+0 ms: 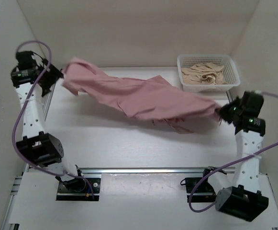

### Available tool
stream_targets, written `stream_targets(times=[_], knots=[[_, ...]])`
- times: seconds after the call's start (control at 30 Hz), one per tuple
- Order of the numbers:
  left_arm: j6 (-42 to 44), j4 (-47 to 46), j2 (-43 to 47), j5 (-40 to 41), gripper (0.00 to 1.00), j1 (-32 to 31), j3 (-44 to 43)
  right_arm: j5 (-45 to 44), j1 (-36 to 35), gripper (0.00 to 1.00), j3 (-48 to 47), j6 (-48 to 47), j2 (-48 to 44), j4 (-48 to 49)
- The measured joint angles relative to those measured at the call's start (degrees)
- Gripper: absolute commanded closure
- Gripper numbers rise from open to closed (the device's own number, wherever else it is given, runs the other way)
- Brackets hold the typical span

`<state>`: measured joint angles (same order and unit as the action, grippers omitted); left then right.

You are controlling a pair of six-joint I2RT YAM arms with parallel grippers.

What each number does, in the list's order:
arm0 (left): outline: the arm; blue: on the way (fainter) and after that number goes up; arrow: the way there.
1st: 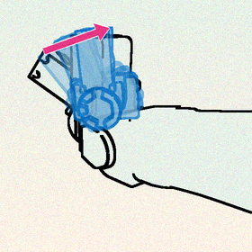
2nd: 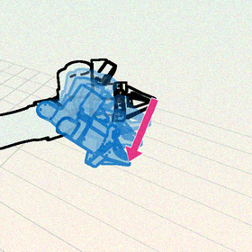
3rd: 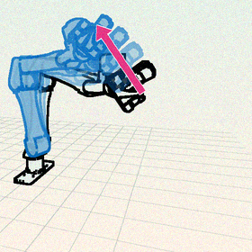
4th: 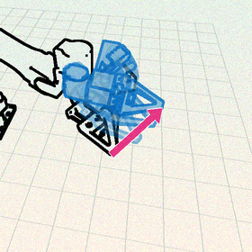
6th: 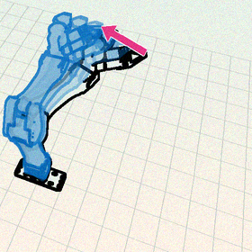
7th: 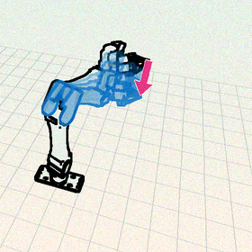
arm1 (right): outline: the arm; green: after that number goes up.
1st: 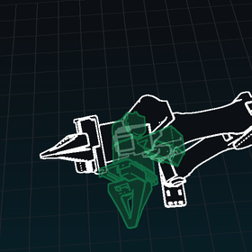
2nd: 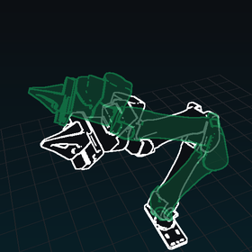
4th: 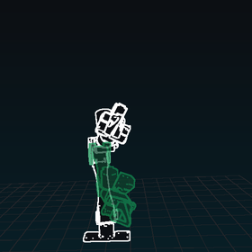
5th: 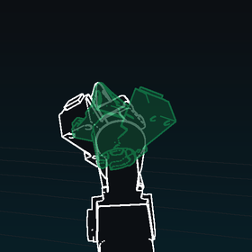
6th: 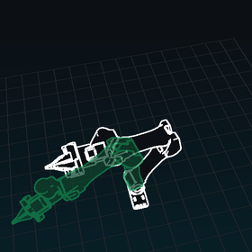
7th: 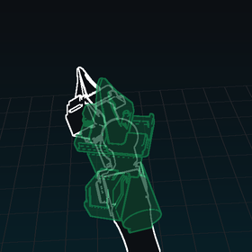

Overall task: Fold and stack the trousers
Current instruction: Flatten the trousers out

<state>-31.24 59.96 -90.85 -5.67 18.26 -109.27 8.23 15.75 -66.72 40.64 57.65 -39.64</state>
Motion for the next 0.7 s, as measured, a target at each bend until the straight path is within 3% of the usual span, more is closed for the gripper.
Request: stream_targets(times=[0.1, 0.17, 0.27, 0.3, 0.33, 0.37, 0.4, 0.47, 0.6, 0.7], knots=[[1.33, -0.22, -2.32, 2.38, 0.00, 0.33, 12.46, -2.84, 0.00, 1.00, 15.41, 1.36, -5.40, -4.68], [2.12, 0.17, -3.23, 3.30, 0.24, 0.68, 20.13, -4.15, 0.00, 1.00, 22.23, 2.45, -8.63, -8.13], [2.67, 0.48, -3.45, 3.72, 0.61, 1.14, 24.37, -5.75, 0.00, 1.00, 23.58, 2.75, -10.99, -10.34], [2.78, 0.24, -3.43, 3.82, 0.61, 1.18, 24.52, -6.16, 0.00, 1.00, 23.08, 2.64, -10.97, -10.05], [3.32, -0.44, -3.39, 3.91, 0.59, 1.31, 24.59, -6.47, 0.00, 1.00, 22.38, 2.45, -10.60, -9.90], [3.61, -1.11, -3.39, 3.93, 0.49, 1.38, 24.72, -6.62, 0.00, 1.00, 21.31, 2.27, -9.88, -9.77], [3.78, -1.97, -3.41, 3.87, 0.18, 1.40, 25.07, -6.62, 0.00, 1.00, 20.17, 2.01, -8.90, -9.22], [4.02, -3.10, -4.02, 3.21, 0.02, 1.40, 25.81, -6.51, 0.00, 1.00, 17.86, 0.87, -6.88, -7.82], [3.30, -4.96, -10.01, 1.49, 0.00, 0.52, 25.05, -4.98, 0.00, 1.00, 14.53, -1.77, -2.86, -4.92], [2.01, -5.42, -19.04, 0.44, 0.01, -1.55, 19.89, -3.74, 0.00, 1.00, 13.88, -3.06, -0.04, -3.41]])
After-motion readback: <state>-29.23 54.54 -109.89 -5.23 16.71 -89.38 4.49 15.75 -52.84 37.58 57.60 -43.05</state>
